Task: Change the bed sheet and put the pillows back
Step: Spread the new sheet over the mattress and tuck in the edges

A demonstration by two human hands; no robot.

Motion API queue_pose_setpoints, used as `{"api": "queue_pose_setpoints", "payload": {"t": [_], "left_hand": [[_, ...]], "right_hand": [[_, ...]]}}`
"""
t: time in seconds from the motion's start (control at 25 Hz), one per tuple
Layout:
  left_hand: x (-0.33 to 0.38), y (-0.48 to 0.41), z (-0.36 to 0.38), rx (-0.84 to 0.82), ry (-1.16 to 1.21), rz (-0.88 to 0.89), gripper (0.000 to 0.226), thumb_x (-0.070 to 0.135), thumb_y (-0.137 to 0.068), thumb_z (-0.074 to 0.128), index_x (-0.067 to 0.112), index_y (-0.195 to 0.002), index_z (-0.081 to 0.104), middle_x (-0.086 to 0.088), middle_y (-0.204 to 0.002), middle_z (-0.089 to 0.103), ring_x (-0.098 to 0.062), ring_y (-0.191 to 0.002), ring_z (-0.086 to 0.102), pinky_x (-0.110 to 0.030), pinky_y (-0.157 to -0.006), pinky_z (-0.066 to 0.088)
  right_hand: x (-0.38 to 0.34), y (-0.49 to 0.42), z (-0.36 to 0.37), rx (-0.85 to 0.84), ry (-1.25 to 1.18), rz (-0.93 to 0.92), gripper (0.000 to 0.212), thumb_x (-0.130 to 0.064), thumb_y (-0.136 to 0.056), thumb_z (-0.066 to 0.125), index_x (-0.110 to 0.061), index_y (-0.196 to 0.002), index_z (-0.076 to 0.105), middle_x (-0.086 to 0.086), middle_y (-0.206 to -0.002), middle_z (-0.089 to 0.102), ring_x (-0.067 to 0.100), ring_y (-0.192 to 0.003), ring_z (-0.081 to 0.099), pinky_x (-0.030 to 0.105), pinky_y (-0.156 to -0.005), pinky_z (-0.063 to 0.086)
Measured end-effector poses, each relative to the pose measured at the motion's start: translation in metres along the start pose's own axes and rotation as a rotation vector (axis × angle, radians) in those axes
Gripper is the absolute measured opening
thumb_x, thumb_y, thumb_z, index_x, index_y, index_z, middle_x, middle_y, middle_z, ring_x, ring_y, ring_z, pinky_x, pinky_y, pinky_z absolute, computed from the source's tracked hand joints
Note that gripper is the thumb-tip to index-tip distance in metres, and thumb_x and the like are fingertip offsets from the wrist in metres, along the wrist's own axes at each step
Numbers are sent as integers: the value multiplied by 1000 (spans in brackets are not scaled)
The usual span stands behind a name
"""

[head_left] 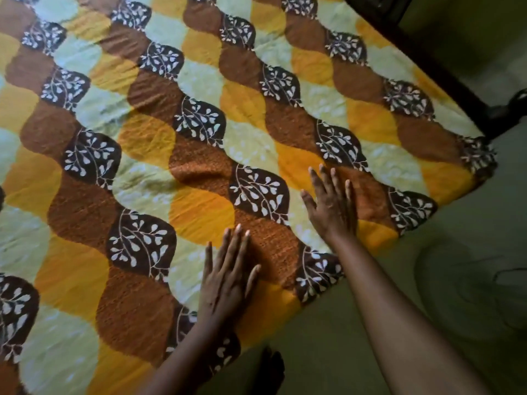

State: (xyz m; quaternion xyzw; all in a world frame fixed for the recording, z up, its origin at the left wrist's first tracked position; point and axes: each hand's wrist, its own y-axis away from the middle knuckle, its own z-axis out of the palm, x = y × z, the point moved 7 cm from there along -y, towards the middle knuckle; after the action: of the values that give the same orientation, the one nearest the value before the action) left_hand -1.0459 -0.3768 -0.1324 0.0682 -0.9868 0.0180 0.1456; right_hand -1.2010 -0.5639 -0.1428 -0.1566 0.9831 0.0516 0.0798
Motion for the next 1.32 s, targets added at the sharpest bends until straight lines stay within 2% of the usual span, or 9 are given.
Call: {"api": "queue_pose_setpoints", "payload": {"t": [0.12, 0.36, 0.48, 0.56, 0.68, 1.0, 1.16, 1.24, 1.32], "left_hand": [[47, -58, 13, -5, -24, 36, 64, 51, -98, 9, 11, -144, 30, -7, -150, 31, -17, -140, 19, -43, -113, 9], [67, -81, 37, -53, -122, 9, 67, 54, -95, 12, 15, -149, 18, -5, -157, 11, -17, -145, 4, -44, -115, 6], [67, -81, 40, -60, -115, 11, 67, 53, -95, 11, 13, -147, 23, -7, -156, 16, -19, -145, 8, -46, -115, 9], [65, -85, 44, -85, -124, 2, 68, 53, -96, 9, 9, -144, 29, -10, -154, 22, -19, -145, 8, -46, -115, 10], [65, -82, 47, -94, -91, 9, 66, 51, -95, 12, 11, -146, 27, -9, -155, 22, -19, -145, 8, -46, -115, 11], [64, -84, 28, -118, 43, 23, 62, 49, -98, 14, 14, -146, 28, -5, -156, 20, -20, -145, 13, -44, -117, 8], [70, -120, 17, -60, 114, 43, 59, 48, -98, 15, 15, -145, 29, -4, -153, 26, -17, -144, 14, -39, -116, 7], [81, -156, 19, -39, 122, 73, 58, 49, -98, 16, 18, -146, 25, -1, -153, 24, -16, -144, 12, -40, -116, 7], [94, -189, 23, -24, 129, 86, 57, 49, -98, 16, 20, -147, 19, 0, -154, 21, -15, -145, 8, -40, -117, 3]], "right_hand": [[51, -5, -11, 13, -11, 21, 72, -62, -84, 2, -31, -149, 9, -5, -158, 7, 15, -146, 1, 37, -116, -3], [99, -14, -36, 106, -89, 69, 85, -69, -83, -10, -23, -148, 20, 0, -157, 16, 16, -145, 10, 36, -116, 1], [18, -23, -33, 122, -321, -123, 63, -54, -93, 21, -19, -146, 26, 3, -155, 16, 18, -144, 9, 35, -116, -4], [-54, -37, -12, -88, -222, -389, 55, -44, -96, 29, -25, -147, 23, 0, -157, 12, 18, -146, 4, 40, -117, -6], [-67, -77, 8, -235, 3, -452, 55, -44, -99, 25, -32, -148, 6, -5, -158, -5, 15, -145, -10, 40, -115, -13], [88, -113, -41, 3, -163, 19, 55, -41, -93, 25, -23, -145, 29, 2, -155, 23, 19, -145, 14, 38, -116, 3], [118, -128, -75, 292, -404, 227, 45, -31, -98, 38, -18, -140, 41, 8, -151, 32, 24, -141, 25, 40, -113, 20], [153, -149, -81, 337, -450, 480, 38, -30, -94, 50, -16, -130, 52, 9, -142, 42, 26, -131, 37, 42, -105, 32], [167, -171, -82, 276, -380, 507, 23, -26, -88, 60, -12, -106, 63, 10, -124, 54, 30, -116, 46, 37, -94, 36]]}}
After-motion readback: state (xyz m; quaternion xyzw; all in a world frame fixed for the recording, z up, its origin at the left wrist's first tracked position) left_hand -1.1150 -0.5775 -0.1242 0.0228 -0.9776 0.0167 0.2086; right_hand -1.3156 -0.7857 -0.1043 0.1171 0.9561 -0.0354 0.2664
